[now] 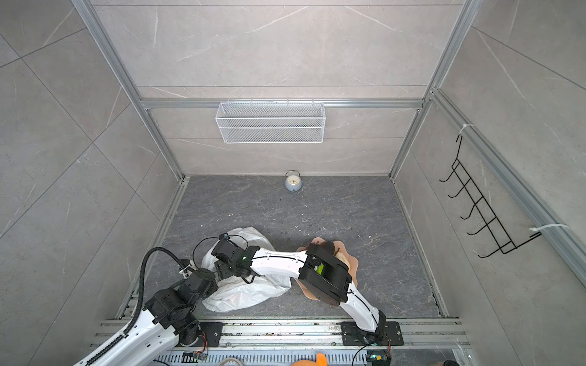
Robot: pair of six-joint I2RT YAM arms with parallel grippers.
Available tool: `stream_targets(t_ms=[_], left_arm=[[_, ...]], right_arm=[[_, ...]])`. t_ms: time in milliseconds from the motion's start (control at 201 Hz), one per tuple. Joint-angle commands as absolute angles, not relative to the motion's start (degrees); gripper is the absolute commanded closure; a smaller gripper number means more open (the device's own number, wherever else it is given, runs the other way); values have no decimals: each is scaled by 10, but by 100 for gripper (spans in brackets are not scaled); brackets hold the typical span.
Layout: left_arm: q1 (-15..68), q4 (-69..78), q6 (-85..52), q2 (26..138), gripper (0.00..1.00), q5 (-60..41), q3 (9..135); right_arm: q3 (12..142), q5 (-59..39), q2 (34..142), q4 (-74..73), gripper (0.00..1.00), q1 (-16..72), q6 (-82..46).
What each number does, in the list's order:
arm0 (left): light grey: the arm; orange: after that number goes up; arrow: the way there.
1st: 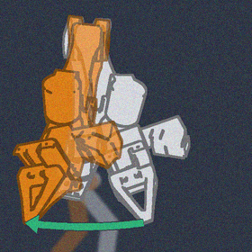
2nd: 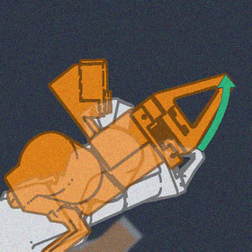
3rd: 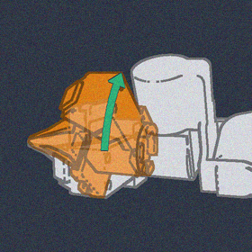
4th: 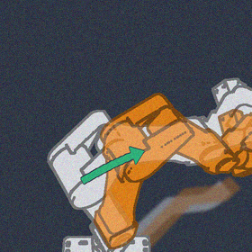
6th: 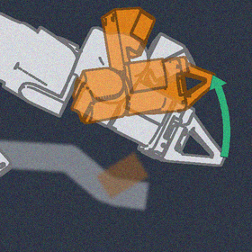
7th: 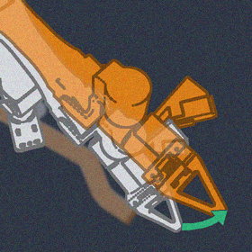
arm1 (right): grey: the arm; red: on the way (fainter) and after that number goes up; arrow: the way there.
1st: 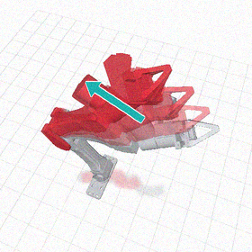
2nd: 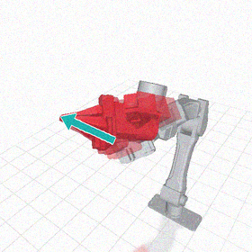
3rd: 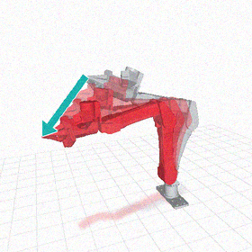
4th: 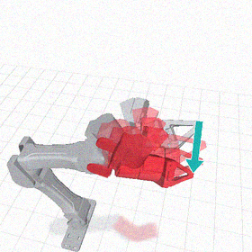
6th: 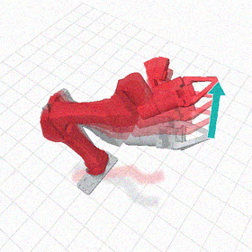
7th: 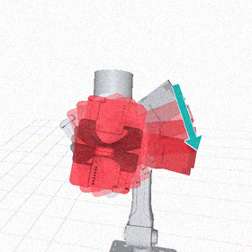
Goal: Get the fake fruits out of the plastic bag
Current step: 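Reach the right gripper into the bag toward the bumpy green fruit, then close the right gripper on the bumpy green fruit inside the bag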
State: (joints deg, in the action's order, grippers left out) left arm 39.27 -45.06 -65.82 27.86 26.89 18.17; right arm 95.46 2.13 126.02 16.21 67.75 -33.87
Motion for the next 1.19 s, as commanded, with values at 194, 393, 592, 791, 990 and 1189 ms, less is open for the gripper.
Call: stream_targets(t_ms=[194, 393, 592, 791, 990, 1189], left_arm=[[394, -443, -664, 229, 100, 276, 172], [394, -445, -664, 231, 100, 278, 170], [394, -445, -662, 231, 100, 280, 173], [394, -443, -661, 232, 100, 276, 171], [394, -425, -648, 246, 100, 273, 170], [394, -407, -617, 302, 100, 273, 193]], right_arm=[[986, 6, 1287, 224, 27, 684, -364], [994, 1, 1298, 251, 25, 689, -364], [1011, 1, 1319, 256, 30, 693, -375], [974, 65, 1263, 220, 38, 693, -353], [944, 92, 1206, 197, 41, 693, -328], [892, 87, 1134, 192, 42, 693, -327]])
